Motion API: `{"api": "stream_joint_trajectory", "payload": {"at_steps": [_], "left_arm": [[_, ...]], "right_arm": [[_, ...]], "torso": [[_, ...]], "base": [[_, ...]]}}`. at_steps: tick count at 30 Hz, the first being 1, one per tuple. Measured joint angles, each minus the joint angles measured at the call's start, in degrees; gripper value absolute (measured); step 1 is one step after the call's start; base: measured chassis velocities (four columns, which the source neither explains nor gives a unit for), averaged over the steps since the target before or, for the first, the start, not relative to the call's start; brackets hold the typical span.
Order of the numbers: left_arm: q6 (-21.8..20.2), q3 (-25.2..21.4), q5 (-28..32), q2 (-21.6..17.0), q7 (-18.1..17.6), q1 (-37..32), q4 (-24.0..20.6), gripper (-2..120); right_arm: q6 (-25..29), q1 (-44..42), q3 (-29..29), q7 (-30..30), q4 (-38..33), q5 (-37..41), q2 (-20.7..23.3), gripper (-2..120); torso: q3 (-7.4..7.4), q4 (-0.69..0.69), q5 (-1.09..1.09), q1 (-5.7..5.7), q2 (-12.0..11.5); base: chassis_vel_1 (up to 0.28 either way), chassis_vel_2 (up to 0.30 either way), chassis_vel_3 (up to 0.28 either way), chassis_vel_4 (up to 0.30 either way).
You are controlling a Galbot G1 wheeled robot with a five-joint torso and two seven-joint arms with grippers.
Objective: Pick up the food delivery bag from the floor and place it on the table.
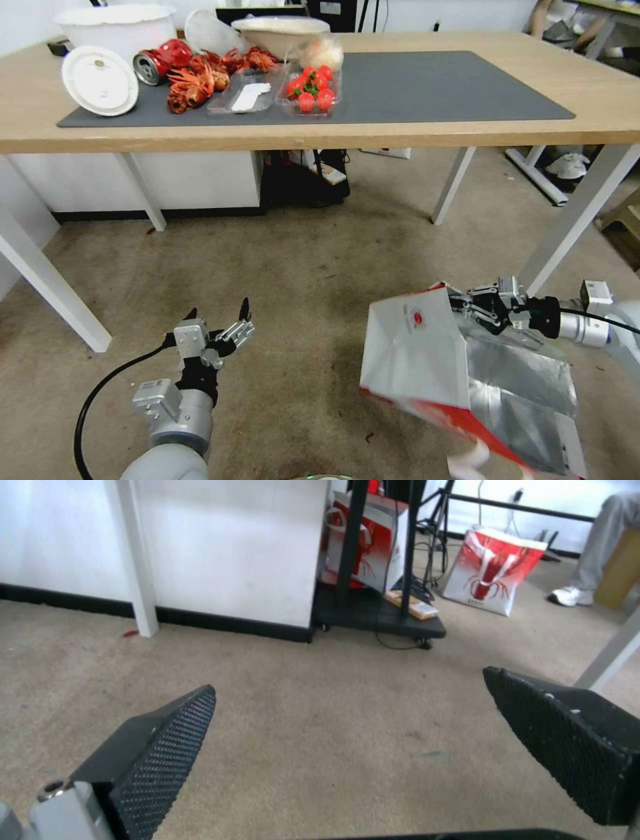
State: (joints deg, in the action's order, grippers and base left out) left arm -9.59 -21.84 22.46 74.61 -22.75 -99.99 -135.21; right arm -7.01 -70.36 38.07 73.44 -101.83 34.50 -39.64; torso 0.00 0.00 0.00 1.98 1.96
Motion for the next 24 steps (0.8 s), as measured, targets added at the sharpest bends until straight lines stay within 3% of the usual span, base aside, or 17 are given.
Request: {"api": "stream_joint_trajectory", "payload": {"at_steps": [12, 24], "left_arm": [[0.1, -0.3, 0.7, 0.0, -0.1, 0.0, -0.6, 100], [0.8, -0.5, 1.0, 0.1, 0.0, 0.3, -0.7, 100]], "right_arm": [[-4.8, -0.9, -2.5, -0.3, -4.8, 10.3, 1.9, 0], [-5.9, -0.6, -3.0, 1.3, -4.5, 14.5, 3.3, 0]], "torso": [[0.00, 0.00, 0.00, 0.00, 0.0], [0.00, 0.00, 0.00, 0.00, 0.0]], "base": [[0.000, 0.000, 0.000, 0.000], [0.000, 0.000, 0.000, 0.000]]}}
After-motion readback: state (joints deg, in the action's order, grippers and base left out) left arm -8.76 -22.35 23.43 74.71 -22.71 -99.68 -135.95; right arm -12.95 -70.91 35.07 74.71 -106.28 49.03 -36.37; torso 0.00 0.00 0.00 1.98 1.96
